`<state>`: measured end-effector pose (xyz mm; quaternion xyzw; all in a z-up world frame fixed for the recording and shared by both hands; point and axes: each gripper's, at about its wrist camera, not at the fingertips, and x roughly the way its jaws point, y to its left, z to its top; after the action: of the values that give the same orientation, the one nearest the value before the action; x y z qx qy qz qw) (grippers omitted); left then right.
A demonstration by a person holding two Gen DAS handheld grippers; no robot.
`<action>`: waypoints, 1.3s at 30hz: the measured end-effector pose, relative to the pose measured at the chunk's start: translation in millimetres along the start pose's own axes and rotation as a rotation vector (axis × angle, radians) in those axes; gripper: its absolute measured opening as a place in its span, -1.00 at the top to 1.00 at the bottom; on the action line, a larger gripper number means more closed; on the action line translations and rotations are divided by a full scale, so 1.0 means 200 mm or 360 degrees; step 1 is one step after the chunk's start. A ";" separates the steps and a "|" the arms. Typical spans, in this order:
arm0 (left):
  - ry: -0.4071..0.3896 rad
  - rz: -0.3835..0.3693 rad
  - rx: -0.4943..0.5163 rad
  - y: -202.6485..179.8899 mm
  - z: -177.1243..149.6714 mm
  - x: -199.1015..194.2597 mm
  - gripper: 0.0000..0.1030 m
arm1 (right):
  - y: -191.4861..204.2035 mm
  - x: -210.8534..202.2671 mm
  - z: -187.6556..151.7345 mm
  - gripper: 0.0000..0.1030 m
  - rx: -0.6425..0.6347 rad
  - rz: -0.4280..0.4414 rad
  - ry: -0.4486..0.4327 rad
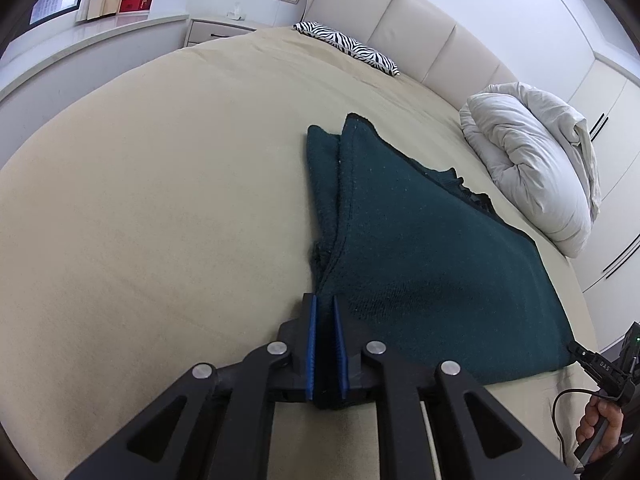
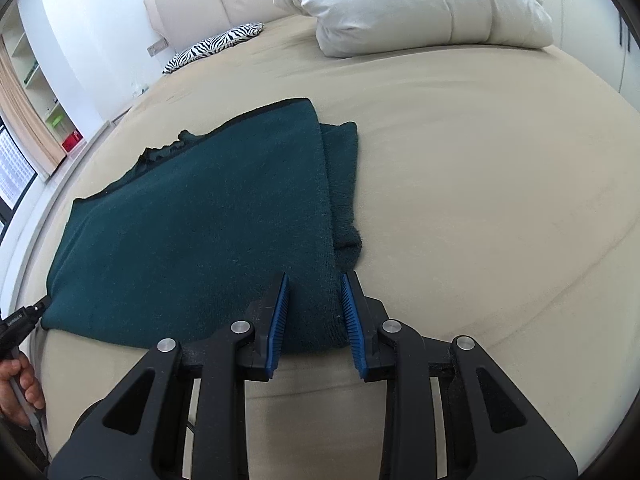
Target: Fold small clothes
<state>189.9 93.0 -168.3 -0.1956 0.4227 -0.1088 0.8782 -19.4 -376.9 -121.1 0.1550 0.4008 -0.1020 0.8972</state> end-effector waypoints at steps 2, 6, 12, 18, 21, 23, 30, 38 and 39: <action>-0.0001 0.0000 0.0004 0.00 0.00 0.00 0.75 | -0.02 -0.01 0.00 0.48 0.0029 0.0022 -0.0004; 0.0002 0.0005 0.0008 0.00 -0.01 0.00 0.75 | -0.05 -0.01 -0.02 0.48 0.0051 0.0054 0.0005; 0.0007 0.0003 0.0006 0.00 -0.01 0.01 0.75 | -0.04 0.00 -0.01 0.48 0.0042 0.0047 0.0004; 0.0008 0.0003 0.0005 0.00 -0.01 0.01 0.75 | 0.00 0.02 0.04 0.54 -0.0001 0.0052 -0.0007; 0.0010 0.0004 0.0004 0.00 -0.01 0.01 0.75 | 0.02 0.03 0.02 0.90 -0.0059 -0.0017 0.0012; 0.0019 0.0001 0.0010 0.00 -0.01 0.00 0.79 | 0.01 0.03 0.01 0.91 -0.0060 -0.0040 0.0018; 0.0051 0.0036 0.0084 -0.03 -0.01 0.00 0.79 | -0.11 0.01 -0.11 0.92 0.0104 -0.0016 0.0031; 0.0083 0.0017 0.0136 -0.02 0.01 -0.03 0.81 | -0.12 0.00 -0.12 0.92 0.0167 0.0020 -0.0012; 0.0084 0.0015 0.0141 -0.02 0.00 -0.03 0.82 | -0.11 -0.01 -0.12 0.92 0.0162 0.0019 -0.0017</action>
<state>185.9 92.3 -161.5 -0.1515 0.4416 -0.1283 0.8750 -43.6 -389.0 -139.3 0.2023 0.3894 -0.1176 0.8908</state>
